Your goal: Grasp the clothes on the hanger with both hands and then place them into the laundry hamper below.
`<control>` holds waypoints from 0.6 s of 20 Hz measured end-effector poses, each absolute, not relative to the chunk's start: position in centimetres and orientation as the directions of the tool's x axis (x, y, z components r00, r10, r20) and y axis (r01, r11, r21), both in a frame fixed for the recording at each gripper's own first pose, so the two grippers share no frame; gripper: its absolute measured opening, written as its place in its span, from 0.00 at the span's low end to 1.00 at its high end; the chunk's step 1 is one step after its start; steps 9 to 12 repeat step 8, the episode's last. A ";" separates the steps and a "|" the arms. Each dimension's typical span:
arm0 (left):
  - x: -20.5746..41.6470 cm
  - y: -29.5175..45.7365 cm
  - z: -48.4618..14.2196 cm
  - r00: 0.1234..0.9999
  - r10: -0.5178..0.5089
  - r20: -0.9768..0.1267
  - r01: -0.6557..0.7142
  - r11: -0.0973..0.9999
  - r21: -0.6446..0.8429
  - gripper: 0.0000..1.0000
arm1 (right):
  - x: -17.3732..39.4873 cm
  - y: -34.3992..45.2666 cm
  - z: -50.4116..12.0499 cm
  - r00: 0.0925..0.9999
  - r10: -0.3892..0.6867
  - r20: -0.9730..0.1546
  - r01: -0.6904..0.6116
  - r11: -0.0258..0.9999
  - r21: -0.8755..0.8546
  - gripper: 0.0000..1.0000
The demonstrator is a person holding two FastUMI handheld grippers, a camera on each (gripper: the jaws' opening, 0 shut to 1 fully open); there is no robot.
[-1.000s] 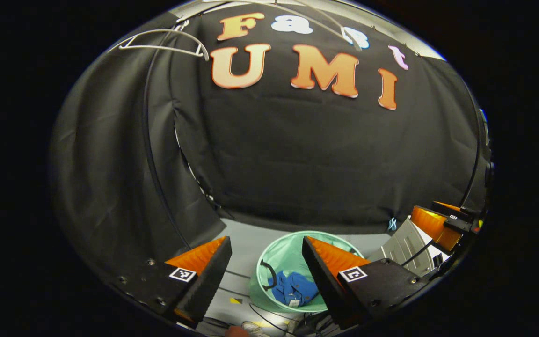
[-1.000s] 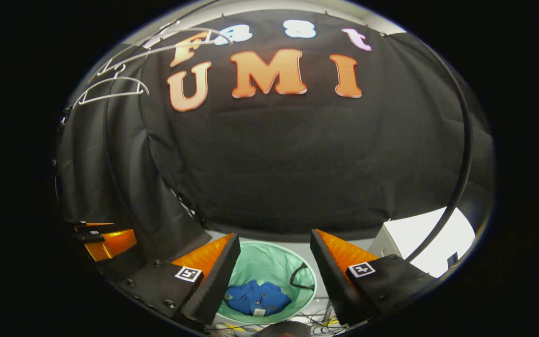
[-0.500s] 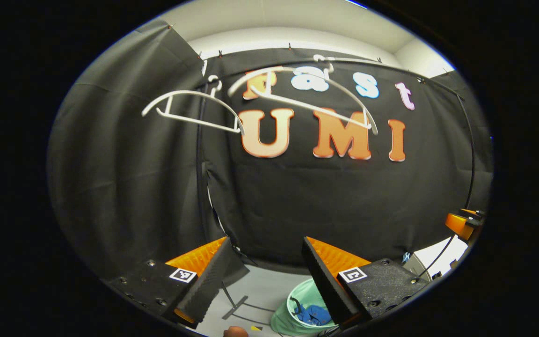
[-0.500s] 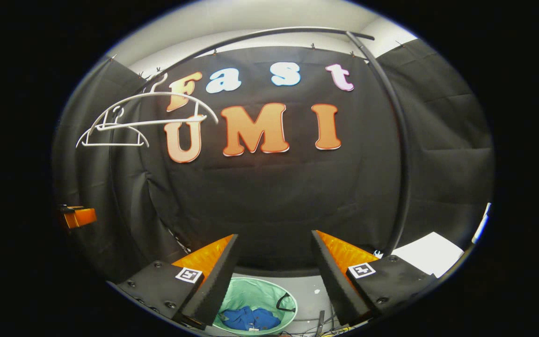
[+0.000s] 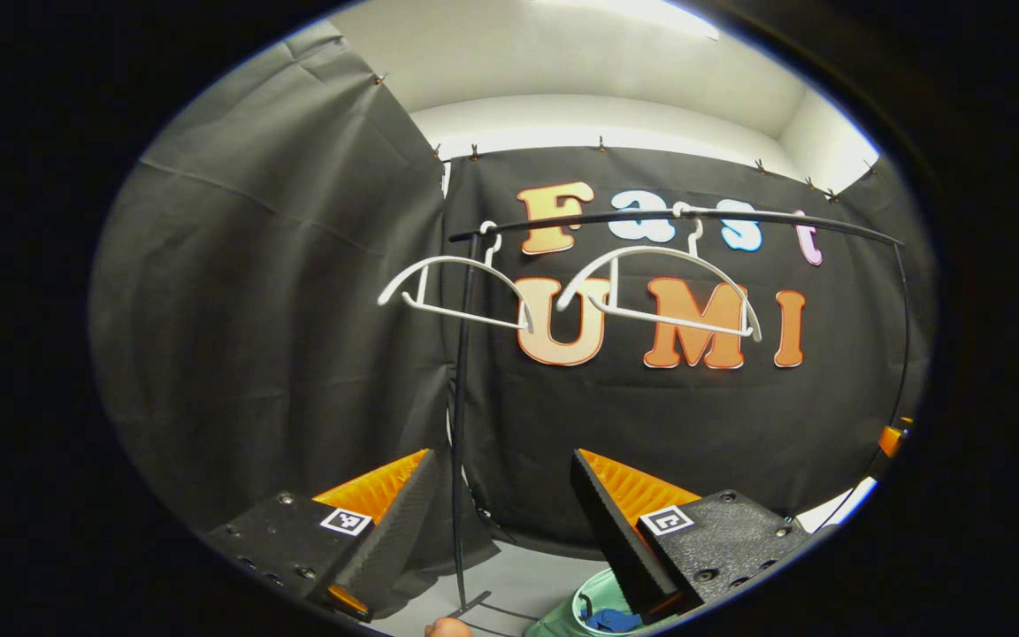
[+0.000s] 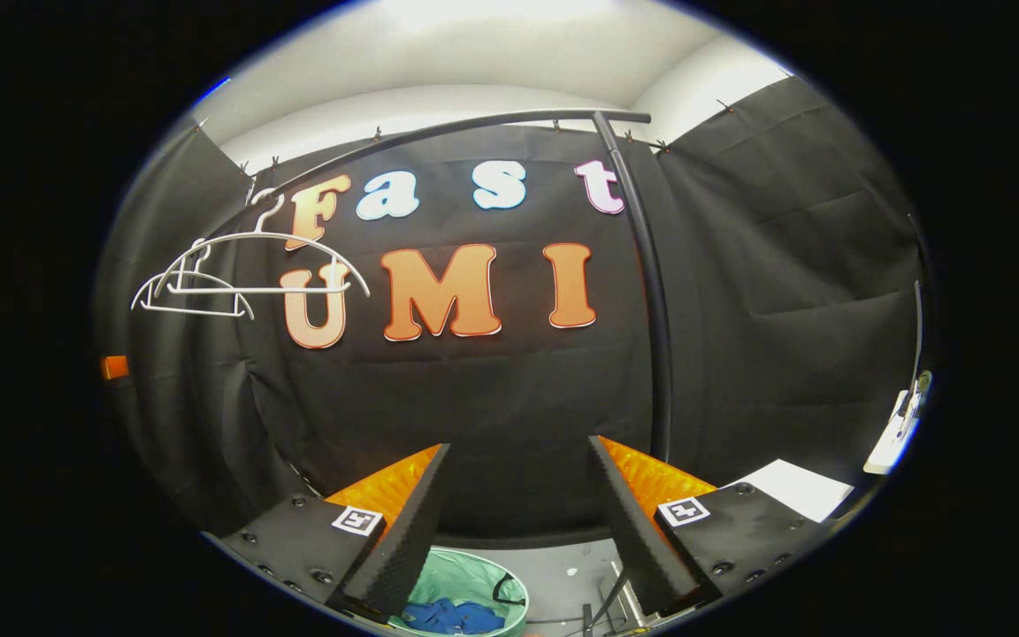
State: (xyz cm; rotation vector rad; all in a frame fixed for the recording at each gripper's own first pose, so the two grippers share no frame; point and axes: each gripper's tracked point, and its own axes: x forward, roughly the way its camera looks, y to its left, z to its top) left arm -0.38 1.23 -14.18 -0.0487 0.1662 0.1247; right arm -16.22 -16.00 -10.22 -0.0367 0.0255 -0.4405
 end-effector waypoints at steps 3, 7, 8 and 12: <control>-0.5 1.4 -14.0 0.979 0.119 -0.163 -0.127 0.991 -0.036 0.93 | -16.2 -15.5 -10.1 0.911 -0.411 -0.011 0.411 0.911 -0.030 0.89; -0.3 1.3 -13.8 0.982 0.111 -0.155 -0.115 0.993 -0.018 0.93 | -16.0 -15.6 -10.4 0.909 -0.417 -0.016 0.416 0.909 -0.041 0.89; -0.2 1.2 -13.7 0.983 0.106 -0.152 -0.110 0.994 -0.015 0.93 | -15.9 -15.6 -10.5 0.908 -0.420 -0.018 0.418 0.907 -0.044 0.89; -0.2 1.2 -13.7 0.983 0.106 -0.152 -0.110 0.994 -0.015 0.93 | -15.9 -15.6 -10.5 0.908 -0.420 -0.018 0.418 0.907 -0.044 0.89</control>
